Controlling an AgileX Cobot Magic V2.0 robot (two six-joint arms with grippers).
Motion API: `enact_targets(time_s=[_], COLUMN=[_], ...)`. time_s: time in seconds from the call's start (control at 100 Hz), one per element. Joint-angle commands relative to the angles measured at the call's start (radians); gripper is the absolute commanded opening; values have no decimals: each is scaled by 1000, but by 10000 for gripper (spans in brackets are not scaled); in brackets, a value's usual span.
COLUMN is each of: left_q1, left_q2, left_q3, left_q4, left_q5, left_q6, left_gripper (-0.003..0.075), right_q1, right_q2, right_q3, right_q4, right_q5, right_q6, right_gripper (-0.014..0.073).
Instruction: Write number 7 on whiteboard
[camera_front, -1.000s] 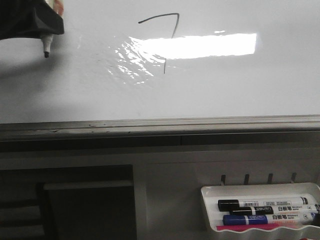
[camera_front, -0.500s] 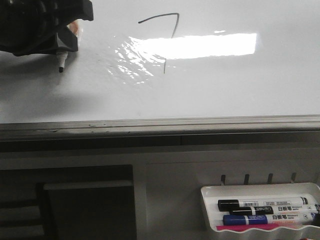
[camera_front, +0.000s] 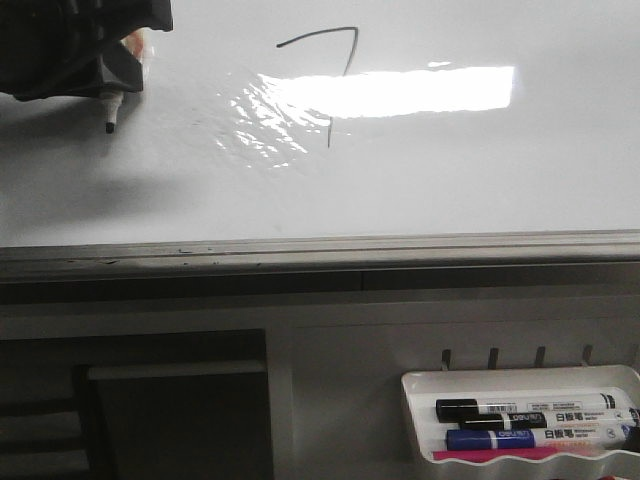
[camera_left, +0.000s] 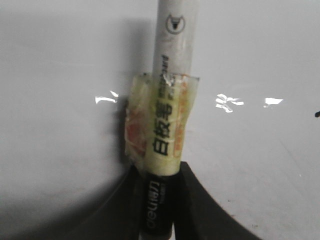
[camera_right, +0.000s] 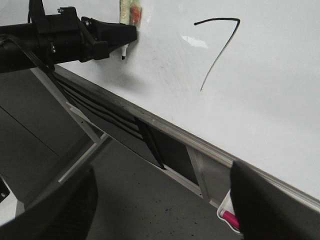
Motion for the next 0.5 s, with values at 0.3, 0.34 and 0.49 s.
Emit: enact_targets(time_s=[0.3,0.34,0.49], left_q1=[11,11,11], left_q2=[-24,-26,-70], left_q3=[-57,-58,-58], left_q4=[69,89,93], left_q5=[-5,-5,5], left_q6=[-6,-6,0], left_gripper=[502,552,630], right_q1=[-3,-3,-3], right_q2=[-6,-6,-6], right_q3=[-26,-26,-26], right_q4=[42,42,42], right_q5=[-28,-28,-31], right_q6=[-3,-3,-3], right_gripper=[492,492,492])
